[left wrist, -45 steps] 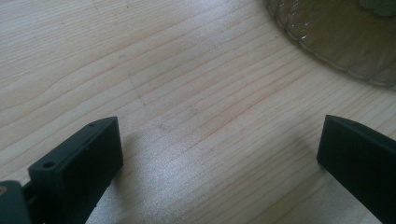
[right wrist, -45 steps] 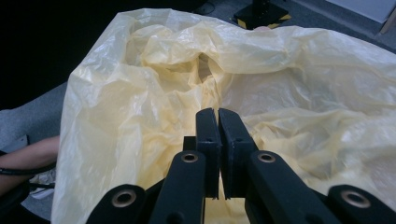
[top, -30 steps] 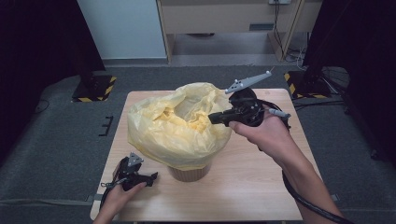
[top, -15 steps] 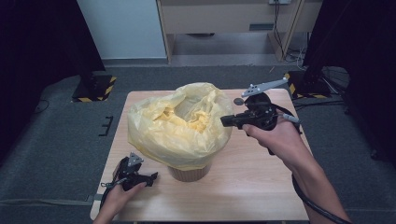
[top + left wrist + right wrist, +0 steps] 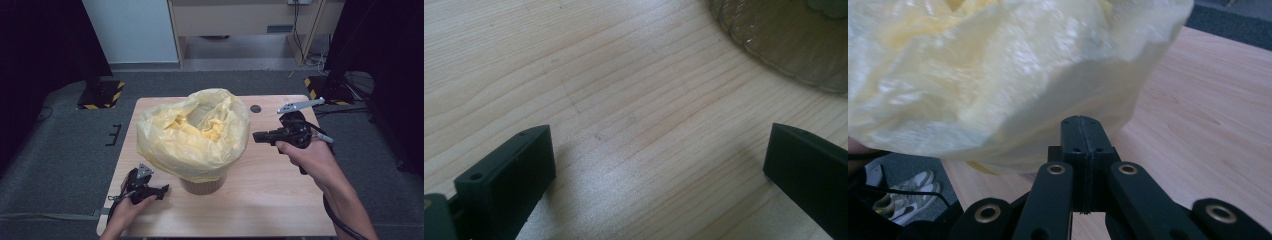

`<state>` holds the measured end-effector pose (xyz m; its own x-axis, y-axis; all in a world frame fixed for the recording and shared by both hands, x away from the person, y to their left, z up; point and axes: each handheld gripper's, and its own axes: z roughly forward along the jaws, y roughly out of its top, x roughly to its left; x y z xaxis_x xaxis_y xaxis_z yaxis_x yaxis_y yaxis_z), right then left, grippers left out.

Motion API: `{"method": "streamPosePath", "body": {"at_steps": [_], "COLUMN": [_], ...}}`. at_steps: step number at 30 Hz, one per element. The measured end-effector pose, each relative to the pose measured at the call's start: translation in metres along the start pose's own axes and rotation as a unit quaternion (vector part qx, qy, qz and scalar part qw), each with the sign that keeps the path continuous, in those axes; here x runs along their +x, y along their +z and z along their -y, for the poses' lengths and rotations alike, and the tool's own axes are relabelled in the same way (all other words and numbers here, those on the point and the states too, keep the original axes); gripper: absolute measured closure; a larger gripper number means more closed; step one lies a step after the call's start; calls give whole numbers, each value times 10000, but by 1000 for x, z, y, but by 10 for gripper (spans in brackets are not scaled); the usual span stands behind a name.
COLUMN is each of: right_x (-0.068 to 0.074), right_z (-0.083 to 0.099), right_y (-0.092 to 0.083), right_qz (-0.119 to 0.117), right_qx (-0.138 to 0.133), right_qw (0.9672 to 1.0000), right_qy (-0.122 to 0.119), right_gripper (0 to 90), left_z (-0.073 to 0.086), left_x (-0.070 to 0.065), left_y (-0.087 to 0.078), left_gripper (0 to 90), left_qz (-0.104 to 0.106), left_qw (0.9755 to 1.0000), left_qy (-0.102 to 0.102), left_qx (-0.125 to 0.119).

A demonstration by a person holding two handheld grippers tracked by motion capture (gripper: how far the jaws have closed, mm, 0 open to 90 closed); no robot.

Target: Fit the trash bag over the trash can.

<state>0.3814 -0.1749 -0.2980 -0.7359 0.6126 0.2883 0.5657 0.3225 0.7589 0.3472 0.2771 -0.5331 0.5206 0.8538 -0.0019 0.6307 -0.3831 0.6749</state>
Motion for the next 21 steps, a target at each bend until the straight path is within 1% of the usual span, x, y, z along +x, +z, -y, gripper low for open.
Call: {"method": "streamPosePath", "body": {"at_steps": [3,7,9,11,15,21], "right_x": [-8,-19,-23,-26,-30,-34], "right_z": [9,25,30,34,40,43], "right_y": [7,24,31,37,50,67], "right_qz": [37,85,88,43,-43,-178], "right_qx": [69,248,294,313,330,381], "right_qw": [9999,9994,9992,9990,9987,9979], "right_qy": [71,208,243,318,388,485], "right_gripper": [900,900,900,900,900,893], "left_z": [0,1,1,1,2,2], "left_x": [0,0,0,0,-1,-1], "left_y": [0,0,0,0,0,0], "left_gripper": [0,0,0,0,0,0], "left_qz": [1,-2,-2,-9,-30,-33], "left_qw": [10000,10000,10000,10000,10000,9999], "left_qy": [2,-5,-4,-7,-23,-29], "left_qx": [-7,-25,-41,-56,-77,-90]}}
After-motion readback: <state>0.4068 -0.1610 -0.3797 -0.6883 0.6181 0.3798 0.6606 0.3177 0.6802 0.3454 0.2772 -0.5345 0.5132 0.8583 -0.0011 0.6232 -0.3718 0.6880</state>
